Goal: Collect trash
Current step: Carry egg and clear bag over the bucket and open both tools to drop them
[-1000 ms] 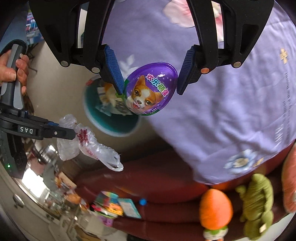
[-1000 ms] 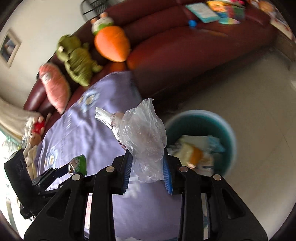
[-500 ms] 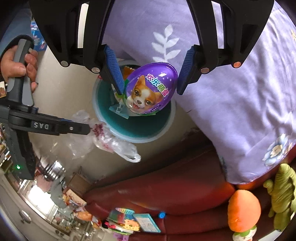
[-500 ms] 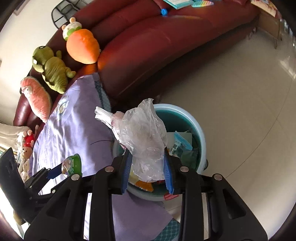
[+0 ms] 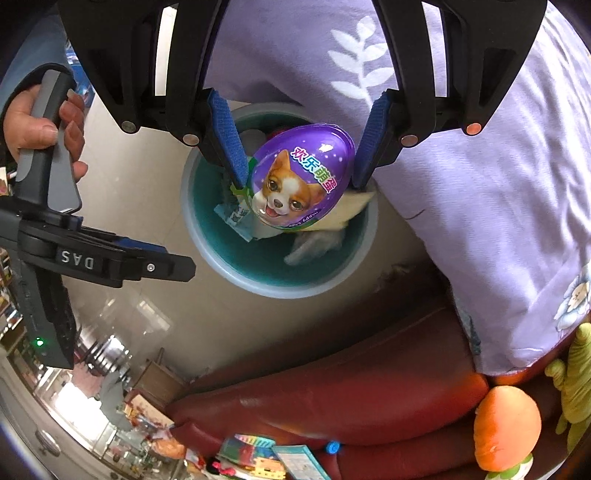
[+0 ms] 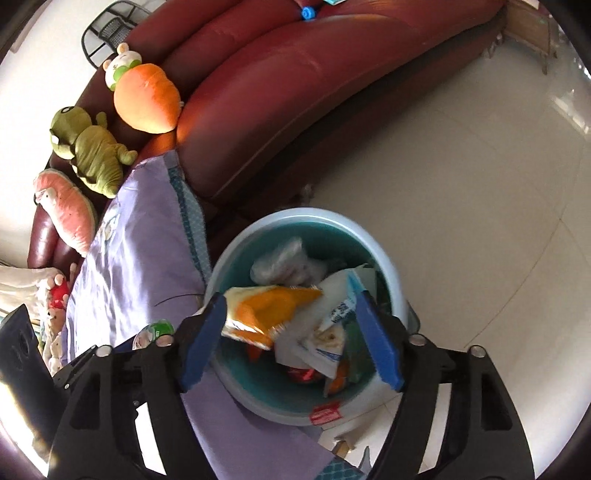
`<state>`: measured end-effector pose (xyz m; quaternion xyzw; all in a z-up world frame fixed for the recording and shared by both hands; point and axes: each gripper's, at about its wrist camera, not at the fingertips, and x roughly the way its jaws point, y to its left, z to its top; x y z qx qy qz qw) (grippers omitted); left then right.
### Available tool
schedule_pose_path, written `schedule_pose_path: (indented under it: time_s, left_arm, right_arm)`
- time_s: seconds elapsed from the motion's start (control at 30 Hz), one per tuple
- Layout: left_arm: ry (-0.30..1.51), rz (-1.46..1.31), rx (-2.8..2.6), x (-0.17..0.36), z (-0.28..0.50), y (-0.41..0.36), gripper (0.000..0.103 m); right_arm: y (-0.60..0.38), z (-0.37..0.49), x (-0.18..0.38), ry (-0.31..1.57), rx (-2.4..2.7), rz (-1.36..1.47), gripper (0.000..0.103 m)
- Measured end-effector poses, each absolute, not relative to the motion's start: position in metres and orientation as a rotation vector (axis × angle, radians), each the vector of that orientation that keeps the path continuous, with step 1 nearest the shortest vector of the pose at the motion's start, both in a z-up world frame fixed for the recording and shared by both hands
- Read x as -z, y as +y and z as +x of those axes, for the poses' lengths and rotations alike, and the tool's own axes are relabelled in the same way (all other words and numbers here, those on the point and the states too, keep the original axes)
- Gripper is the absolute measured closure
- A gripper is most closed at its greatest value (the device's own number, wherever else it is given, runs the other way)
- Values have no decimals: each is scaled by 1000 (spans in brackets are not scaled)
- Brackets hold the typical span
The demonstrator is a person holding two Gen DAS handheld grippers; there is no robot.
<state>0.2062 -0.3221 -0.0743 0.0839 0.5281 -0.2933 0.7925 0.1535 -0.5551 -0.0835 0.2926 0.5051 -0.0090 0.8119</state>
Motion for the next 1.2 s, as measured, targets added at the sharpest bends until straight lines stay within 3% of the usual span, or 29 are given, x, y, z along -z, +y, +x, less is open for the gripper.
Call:
schedule_pose_path:
  time_s: [0.57,0.6,0.73,0.8,0.93,1.2]
  left_arm:
    - [1131,201,661,83,199,-363,42]
    - [1126,203,660,83,199,-365,40]
    - [1109,209,635,84,197,-366,14]
    - [1104,202,619,83,197,-363,10]
    - [1115,183,603,81,201,-358,9]
    - [1119,159,578,74,194,-336,8]
  right_arm:
    - [-570,141,73,1092,46,603,28]
    - [-570,141,73,1094,47,600,28]
    - [-570,141,72,1098,53,596,28]
    - [-569,141,72,1099,53,590,28]
    - [-564,142,70,1105,49,579,28]
    - [-547,139,59,1117,16,550,11]
